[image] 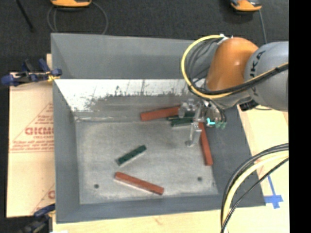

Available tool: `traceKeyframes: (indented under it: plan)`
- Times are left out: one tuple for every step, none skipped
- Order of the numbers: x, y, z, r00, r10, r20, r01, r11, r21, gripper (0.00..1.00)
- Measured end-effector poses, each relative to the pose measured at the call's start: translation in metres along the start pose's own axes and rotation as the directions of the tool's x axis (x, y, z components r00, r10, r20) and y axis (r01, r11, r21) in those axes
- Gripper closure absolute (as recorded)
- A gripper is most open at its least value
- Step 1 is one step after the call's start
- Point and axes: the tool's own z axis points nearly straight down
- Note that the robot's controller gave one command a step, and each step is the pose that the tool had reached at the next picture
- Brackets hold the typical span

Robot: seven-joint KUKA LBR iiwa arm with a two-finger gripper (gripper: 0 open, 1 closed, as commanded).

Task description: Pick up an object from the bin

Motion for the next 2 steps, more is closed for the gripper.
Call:
traceKeyframes:
  plan:
    - [-0.021, -0.022, 0.053, 0.998, 0.052, 0.019, -0.052, 0.999, -0.003, 0.00]
    - [0.000, -0.059, 0.052, 0.965, 0.260, 0.022, -0.260, 0.966, -0.005, 0.00]
